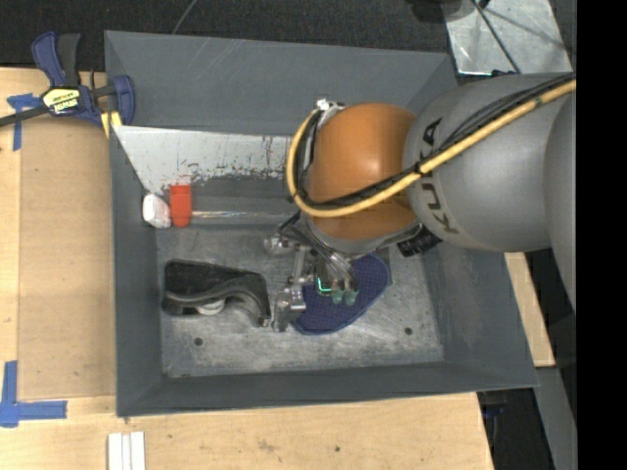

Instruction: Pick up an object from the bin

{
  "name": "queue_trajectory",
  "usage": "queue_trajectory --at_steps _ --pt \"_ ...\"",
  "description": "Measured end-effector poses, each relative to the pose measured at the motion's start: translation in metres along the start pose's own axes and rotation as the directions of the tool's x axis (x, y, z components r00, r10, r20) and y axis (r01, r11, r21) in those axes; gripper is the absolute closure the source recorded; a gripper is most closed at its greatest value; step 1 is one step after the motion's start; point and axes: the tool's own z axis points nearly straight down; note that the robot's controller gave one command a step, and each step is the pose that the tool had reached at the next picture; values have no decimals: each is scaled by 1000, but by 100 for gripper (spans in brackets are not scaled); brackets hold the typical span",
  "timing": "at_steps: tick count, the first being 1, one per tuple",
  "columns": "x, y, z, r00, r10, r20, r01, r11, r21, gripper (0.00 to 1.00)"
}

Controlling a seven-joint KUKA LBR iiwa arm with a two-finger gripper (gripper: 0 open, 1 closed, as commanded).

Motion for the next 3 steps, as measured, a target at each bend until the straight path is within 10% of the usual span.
queue_trajectory --at_steps 1,2,3 --pt "-38 59 83 992 -125 6 125 992 -2 0" --pt "-39 56 79 993 -121 7 121 993 1 100" --pt "-49 51 -76 993 -117 10 117 993 1 100"
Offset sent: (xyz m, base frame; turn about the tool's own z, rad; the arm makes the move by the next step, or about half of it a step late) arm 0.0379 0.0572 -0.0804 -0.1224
